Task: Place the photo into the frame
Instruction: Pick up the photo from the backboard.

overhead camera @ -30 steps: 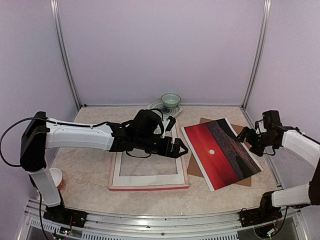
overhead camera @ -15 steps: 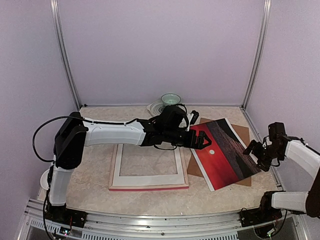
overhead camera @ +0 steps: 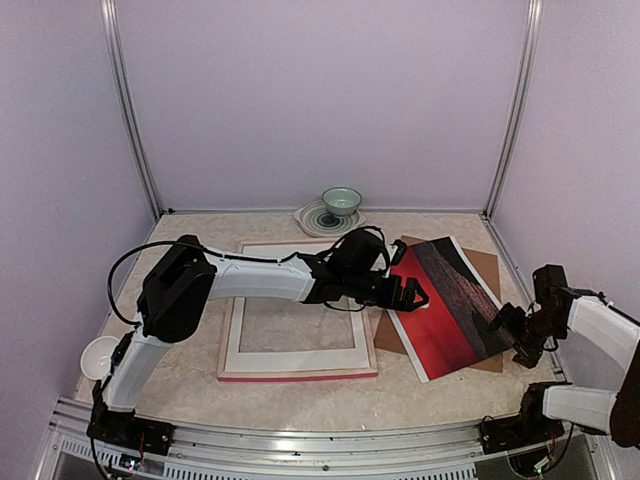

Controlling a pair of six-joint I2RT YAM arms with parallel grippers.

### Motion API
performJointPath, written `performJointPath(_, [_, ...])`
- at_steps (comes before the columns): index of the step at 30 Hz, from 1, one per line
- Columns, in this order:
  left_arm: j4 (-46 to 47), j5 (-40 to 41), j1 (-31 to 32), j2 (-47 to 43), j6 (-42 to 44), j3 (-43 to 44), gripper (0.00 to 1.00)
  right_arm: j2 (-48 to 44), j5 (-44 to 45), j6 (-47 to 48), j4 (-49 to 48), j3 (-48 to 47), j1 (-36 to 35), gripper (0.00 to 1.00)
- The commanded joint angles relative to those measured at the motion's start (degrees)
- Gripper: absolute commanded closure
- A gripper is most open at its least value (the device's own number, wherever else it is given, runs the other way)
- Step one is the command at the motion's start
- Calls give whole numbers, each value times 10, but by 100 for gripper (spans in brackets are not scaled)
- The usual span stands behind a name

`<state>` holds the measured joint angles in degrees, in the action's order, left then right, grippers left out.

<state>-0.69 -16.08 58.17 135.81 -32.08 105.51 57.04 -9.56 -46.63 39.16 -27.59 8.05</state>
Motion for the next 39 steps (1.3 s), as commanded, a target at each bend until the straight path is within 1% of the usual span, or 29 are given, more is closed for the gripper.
performJointPath(1, [42,-29,4,19,-4,32,1,-18,13,-41,-13,17,7,1])
performJointPath(8, [44,-44,10,55,-7,65,1,-33,-5,-77,-70,53,7,1])
performJointPath(19, [35,-66,13,99,-16,101,1,-74,-3,-110,-116,88,7,1])
performJointPath(24, [9,-58,20,120,-7,124,1,-99,-17,-128,-140,114,7,2])
performJointPath(27, [-27,-52,23,131,-4,135,1,-119,-16,-137,-152,128,7,2])
performJointPath(32, [-43,-48,24,142,-5,136,1,-143,-19,-149,-169,147,7,2])
performJointPath(39, [-52,-49,24,150,-10,138,2,-154,-26,-160,-197,165,7,2])
